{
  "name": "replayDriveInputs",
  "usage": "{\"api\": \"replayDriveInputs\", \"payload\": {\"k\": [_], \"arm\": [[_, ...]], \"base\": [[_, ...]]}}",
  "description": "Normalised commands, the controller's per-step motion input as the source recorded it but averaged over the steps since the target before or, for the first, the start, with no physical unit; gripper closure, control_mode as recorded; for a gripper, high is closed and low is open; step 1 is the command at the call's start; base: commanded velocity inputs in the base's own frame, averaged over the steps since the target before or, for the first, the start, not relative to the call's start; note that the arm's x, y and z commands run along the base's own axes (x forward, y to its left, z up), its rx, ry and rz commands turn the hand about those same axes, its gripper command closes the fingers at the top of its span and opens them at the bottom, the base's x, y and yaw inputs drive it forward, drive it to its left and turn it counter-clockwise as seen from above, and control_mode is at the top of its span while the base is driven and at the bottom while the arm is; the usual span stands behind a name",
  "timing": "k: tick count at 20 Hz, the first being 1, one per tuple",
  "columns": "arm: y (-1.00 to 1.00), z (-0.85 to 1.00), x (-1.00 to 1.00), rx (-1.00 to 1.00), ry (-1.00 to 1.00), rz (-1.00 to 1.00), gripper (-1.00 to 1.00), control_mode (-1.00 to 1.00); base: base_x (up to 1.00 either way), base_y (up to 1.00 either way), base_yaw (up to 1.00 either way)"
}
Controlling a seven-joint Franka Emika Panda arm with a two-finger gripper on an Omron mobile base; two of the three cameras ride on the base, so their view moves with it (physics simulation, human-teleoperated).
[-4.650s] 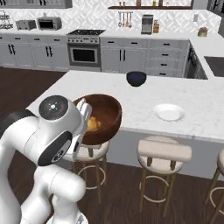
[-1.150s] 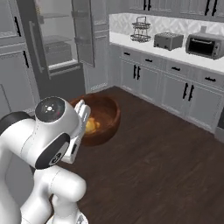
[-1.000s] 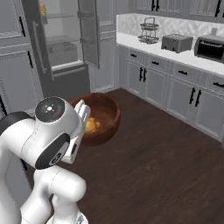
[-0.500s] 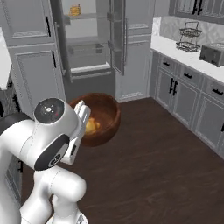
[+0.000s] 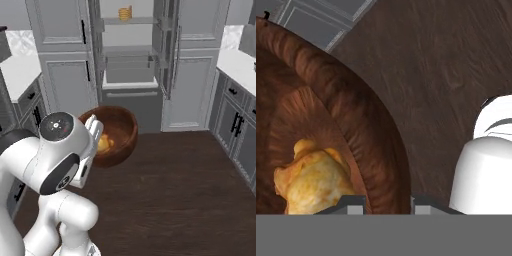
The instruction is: Pick the chicken drumstick and cucumber from their plates and place them in the bowl. Then put the bowl in the fridge.
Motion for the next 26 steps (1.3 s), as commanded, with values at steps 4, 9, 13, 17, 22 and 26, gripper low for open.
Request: {"api": "replayDriveInputs", "payload": {"k": [4, 9, 13, 17, 22, 26], "arm": [[0.00, 0.00, 0.00, 0.00, 0.00, 0.00, 1.00, 1.00], [0.00, 0.00, 0.00, 0.00, 0.00, 0.00, 1.00, 1.00], [0.00, 0.00, 0.00, 0.00, 0.00, 0.00, 1.00, 1.00], [0.00, 0.00, 0.00, 0.00, 0.00, 0.00, 1.00, 1.00], [0.00, 0.00, 0.00, 0.00, 0.00, 0.00, 1.00, 1.00], [0.00, 0.00, 0.00, 0.00, 0.00, 0.00, 1.00, 1.00]], "base": [[1.00, -0.64, 0.45], [1.00, -0.20, 0.27], [1.00, 0.00, 0.17], [1.00, -0.37, 0.23], [1.00, -0.25, 0.20], [1.00, -0.07, 0.12]]}}
